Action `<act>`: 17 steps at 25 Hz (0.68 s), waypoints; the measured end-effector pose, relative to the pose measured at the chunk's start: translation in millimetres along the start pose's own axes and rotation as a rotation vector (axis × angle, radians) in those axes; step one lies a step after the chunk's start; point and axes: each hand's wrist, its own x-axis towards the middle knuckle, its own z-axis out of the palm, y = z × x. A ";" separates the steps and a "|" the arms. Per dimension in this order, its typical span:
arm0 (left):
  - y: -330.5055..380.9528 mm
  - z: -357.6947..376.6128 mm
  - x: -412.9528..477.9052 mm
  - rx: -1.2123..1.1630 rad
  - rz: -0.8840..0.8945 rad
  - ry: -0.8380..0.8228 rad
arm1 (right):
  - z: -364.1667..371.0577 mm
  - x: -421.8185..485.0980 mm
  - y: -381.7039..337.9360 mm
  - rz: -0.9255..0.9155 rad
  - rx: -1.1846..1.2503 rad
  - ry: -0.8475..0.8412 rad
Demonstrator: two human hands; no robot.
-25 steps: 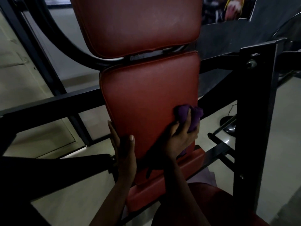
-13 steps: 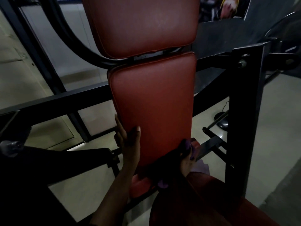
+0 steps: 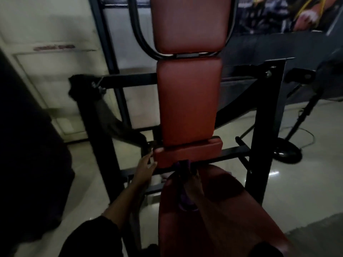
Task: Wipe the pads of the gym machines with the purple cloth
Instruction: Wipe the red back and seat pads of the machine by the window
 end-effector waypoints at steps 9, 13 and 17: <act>-129.6 -58.3 -258.0 0.143 -0.427 0.175 | 43.7 -157.4 -35.6 -0.554 -0.168 -0.483; -169.3 -98.6 -349.0 0.138 -0.600 0.317 | 92.8 -206.6 -64.9 -0.748 -0.262 -0.611; -200.0 -123.1 -453.8 0.128 -0.728 0.445 | 147.4 -273.6 -102.7 -0.920 -0.282 -0.770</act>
